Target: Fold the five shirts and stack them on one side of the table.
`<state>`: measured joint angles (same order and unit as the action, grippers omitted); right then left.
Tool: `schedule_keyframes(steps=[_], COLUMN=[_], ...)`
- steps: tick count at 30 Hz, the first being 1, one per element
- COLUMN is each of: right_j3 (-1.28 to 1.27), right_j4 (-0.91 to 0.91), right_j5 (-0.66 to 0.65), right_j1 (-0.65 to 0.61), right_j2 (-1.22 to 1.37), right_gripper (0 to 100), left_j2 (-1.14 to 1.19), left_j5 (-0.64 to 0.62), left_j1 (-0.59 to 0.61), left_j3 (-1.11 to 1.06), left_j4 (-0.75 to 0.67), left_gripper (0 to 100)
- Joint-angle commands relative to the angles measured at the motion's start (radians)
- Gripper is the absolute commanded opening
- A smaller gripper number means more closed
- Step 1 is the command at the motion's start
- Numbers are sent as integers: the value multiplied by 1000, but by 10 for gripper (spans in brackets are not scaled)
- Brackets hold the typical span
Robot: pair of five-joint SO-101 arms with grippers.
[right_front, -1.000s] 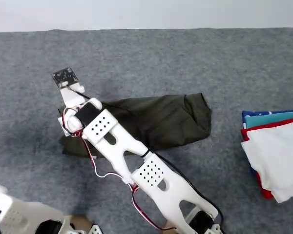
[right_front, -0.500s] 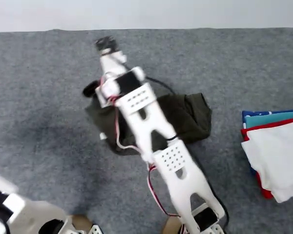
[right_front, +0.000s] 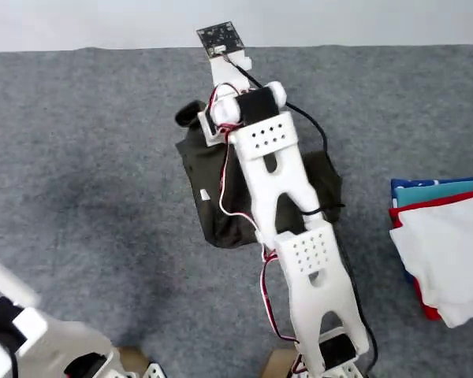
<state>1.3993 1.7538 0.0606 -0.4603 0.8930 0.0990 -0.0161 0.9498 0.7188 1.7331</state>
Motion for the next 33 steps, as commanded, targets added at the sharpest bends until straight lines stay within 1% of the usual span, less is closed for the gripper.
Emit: schedule_keyframes(steps=[1, 5, 9, 11, 13, 18, 25, 28, 33], right_j3=[-227, -470, -589, -605, -605, -601, -600, -600, -600], right_j4=[41, 35, 35, 33, 33, 33, 12, 8, -58], right_j5=[-11, -11, -11, -35, -95, -189, -264, -287, -322], right_j1=[27, 70, 157, 205, 245, 328, 421, 452, 493], right_j2=[-216, -361, -398, -398, -389, -291, -173, -156, -148], right_gripper=[9, 9, 9, 9, 9, 9, 9, 9, 9], left_j2=[-54, -54, -54, -54, -54, -54, -54, -54, -54], left_j5=[-9, -11, -11, -11, -11, -11, -11, -11, -11], left_j1=[-23, -44, -89, -114, -137, -183, -224, -233, -233], left_j3=[10, 10, 10, 10, 10, 10, 10, 10, 10], left_j4=[18, 18, 18, 18, 18, 18, 18, 18, 18], left_gripper=[3, 3, 3, 3, 3, 3, 3, 3, 3])
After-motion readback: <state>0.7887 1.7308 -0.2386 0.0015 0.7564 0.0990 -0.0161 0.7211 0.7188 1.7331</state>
